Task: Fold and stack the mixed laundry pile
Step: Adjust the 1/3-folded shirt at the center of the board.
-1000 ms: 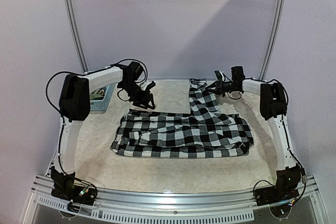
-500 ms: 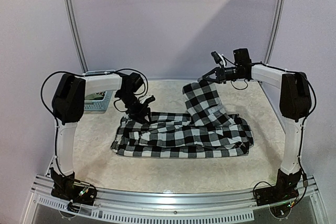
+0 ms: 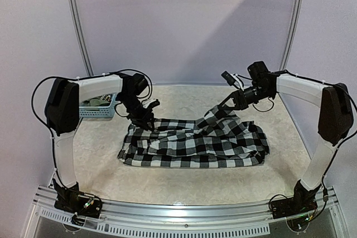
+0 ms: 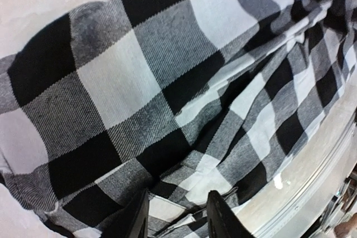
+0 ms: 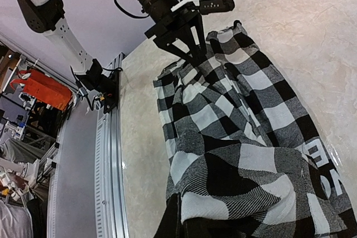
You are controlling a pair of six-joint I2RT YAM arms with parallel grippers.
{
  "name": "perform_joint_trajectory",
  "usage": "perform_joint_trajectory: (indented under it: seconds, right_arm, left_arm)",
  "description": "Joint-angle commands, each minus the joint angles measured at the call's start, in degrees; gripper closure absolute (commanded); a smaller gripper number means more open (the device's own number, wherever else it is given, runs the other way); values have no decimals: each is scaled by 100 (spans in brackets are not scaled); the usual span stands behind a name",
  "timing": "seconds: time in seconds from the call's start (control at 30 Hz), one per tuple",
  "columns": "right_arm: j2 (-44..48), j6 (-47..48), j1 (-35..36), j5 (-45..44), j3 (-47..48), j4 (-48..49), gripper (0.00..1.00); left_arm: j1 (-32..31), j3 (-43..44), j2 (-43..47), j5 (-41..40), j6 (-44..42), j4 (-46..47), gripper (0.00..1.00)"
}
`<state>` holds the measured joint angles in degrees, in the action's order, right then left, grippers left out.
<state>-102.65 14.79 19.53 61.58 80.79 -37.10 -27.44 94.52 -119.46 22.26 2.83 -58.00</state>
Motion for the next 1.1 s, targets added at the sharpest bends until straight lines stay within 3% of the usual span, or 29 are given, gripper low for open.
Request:
perform_joint_trajectory:
  seconds: [0.0, 0.13, 0.27, 0.47, 0.8, 0.93, 1.03, 1.07]
  right_arm:
    - [210, 666, -14, 123, -347, -427, 98]
    - [303, 805, 96, 82, -597, -528, 97]
    - [356, 1248, 279, -9, -762, -920, 96]
    - [579, 1785, 330, 46, -921, -1281, 94]
    - [80, 3922, 330, -210, -313, -3553, 93]
    - [-413, 4113, 330, -89, -255, -4231, 84]
    - [-684, 4246, 272, -8, -331, -4524, 63]
    - [-722, 4250, 228, -18, -370, -4548, 49]
  left_arm:
    - [-288, -303, 674, 262, 550, 1027, 54]
    - [-603, -606, 991, 591, 1578, 2500, 43]
    - [-826, -637, 918, 379, 2290, 3207, 36]
    - [-1058, -438, 283, 726, 3251, 4100, 31]
    - [-1324, -69, -592, 1174, 4284, 5082, 22]
    - [-1363, 656, -966, 928, 3810, 4394, 21]
    - [-1431, 1539, -1352, 683, 3153, 3586, 21]
    - [-1453, 1855, -1518, 631, 2854, 3171, 21]
